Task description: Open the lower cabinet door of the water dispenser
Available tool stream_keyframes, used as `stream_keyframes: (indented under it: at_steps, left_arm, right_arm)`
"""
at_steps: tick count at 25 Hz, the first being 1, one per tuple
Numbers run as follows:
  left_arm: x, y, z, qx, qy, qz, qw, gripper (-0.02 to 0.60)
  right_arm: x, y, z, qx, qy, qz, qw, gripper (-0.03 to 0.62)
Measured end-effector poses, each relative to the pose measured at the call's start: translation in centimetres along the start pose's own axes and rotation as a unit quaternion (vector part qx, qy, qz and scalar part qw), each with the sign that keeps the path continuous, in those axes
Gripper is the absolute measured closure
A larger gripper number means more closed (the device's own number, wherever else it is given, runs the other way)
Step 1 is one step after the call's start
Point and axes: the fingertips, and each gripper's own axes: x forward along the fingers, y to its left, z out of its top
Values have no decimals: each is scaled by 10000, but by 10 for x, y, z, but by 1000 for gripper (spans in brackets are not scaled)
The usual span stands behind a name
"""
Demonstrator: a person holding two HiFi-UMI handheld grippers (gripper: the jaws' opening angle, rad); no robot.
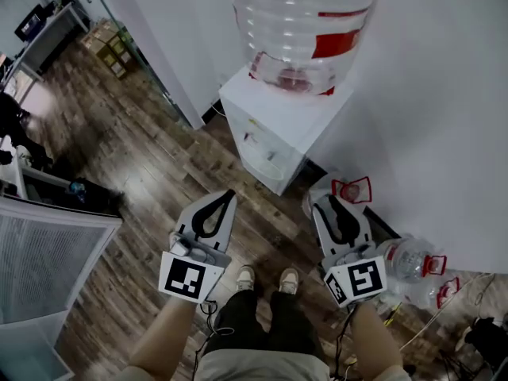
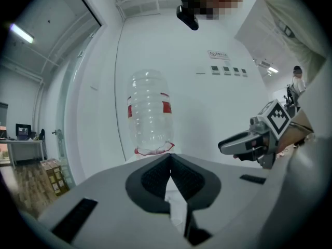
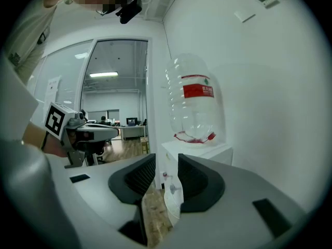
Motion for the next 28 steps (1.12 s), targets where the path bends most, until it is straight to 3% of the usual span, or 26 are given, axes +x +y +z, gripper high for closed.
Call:
stream_keyframes:
  at_steps: [11, 14, 17, 28]
  left_arm:
    - [45, 5, -131, -65, 65, -91, 9999, 576]
    - [58, 7, -171, -240, 110, -73, 9996, 577]
    - [68, 10, -212, -445, 229, -24, 9987, 577]
    - [115, 12, -322, -435, 202, -189, 9987, 577]
  right_arm:
    - [82, -20, -150, 237, 488, 183, 9984, 358]
    - [102, -23, -194, 164, 590, 211, 9979, 335]
    - [116, -26, -233, 434, 609, 247, 9969, 319]
    - [170, -56, -361, 549, 883, -108, 9945, 287]
